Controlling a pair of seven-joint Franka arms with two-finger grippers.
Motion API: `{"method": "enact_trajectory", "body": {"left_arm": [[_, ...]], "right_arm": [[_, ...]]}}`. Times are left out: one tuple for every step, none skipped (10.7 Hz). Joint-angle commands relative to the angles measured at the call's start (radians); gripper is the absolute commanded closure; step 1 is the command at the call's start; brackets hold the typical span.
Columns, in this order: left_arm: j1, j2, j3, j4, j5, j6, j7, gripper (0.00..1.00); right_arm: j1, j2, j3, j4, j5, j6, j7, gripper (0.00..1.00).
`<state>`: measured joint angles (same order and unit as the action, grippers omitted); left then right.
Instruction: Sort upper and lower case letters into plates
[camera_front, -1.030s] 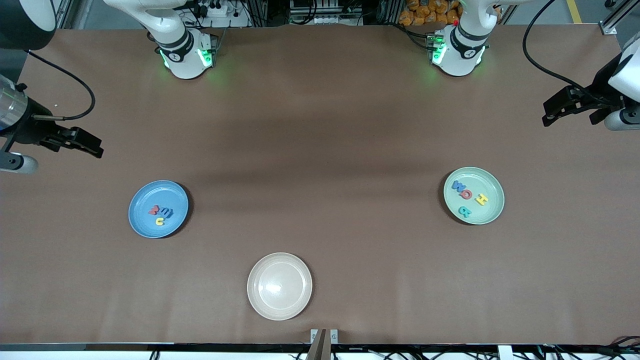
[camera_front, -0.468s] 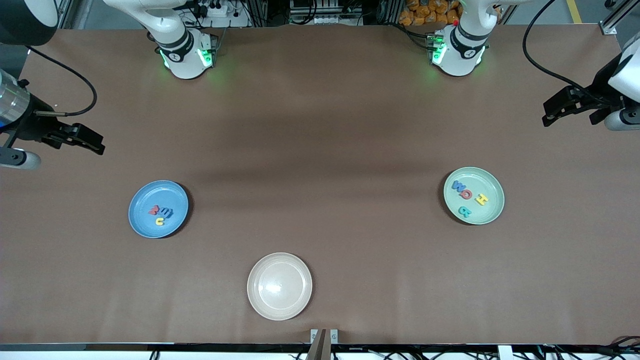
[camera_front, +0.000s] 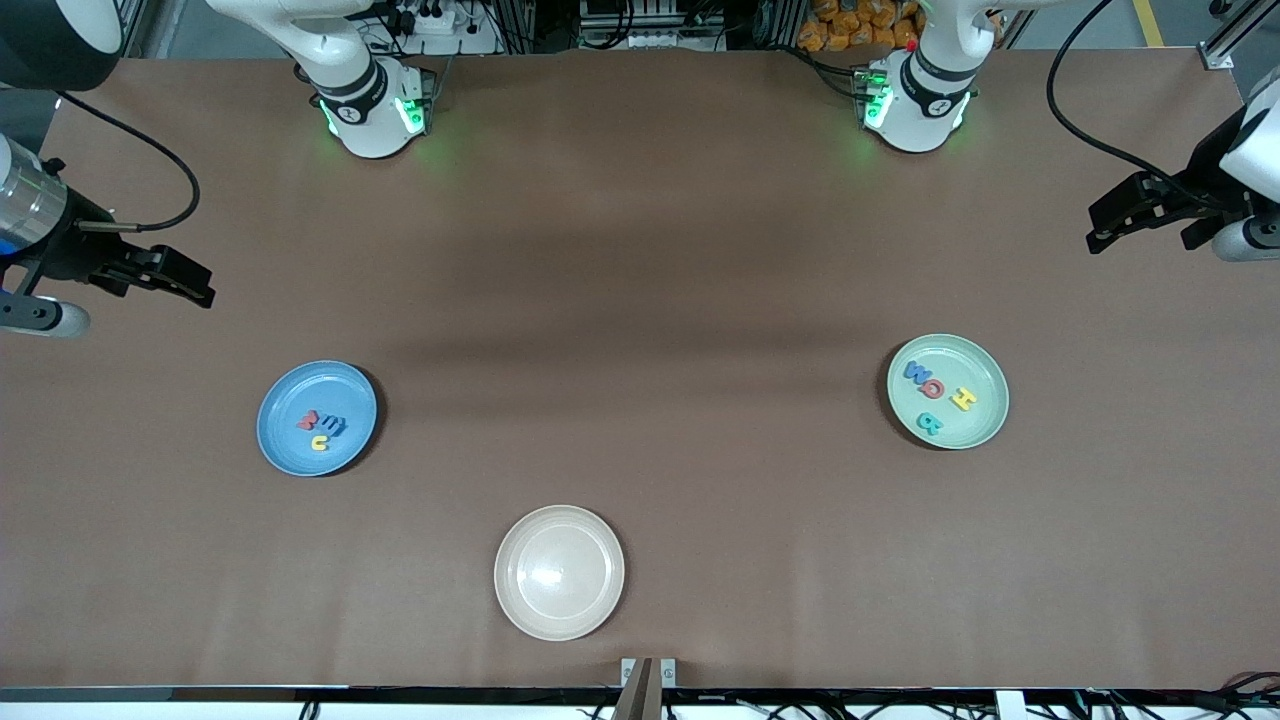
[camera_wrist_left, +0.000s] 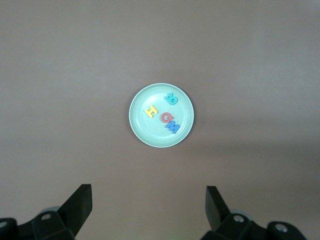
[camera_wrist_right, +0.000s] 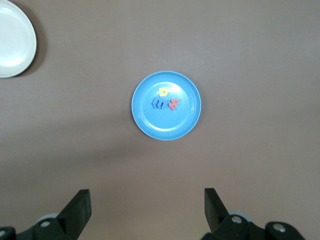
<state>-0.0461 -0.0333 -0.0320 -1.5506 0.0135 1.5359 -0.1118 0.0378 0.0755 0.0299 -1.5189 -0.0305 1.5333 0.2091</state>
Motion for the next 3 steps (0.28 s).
{"method": "enact_trajectory", "body": {"left_arm": [[0.003,0.012,0.001,0.027,-0.006,-0.005,0.001,0.00],[0.003,0.012,0.001,0.029,-0.006,-0.005,0.001,0.00],[0.003,0.012,0.001,0.029,-0.006,-0.005,0.001,0.00]], "right_arm": [[0.010,-0.033,-0.013,-0.030,0.012,-0.004,-0.022,0.00],[0.007,-0.031,-0.013,-0.030,0.012,0.002,-0.046,0.00],[0.002,-0.029,-0.013,-0.030,0.012,0.010,-0.097,0.00]]}}
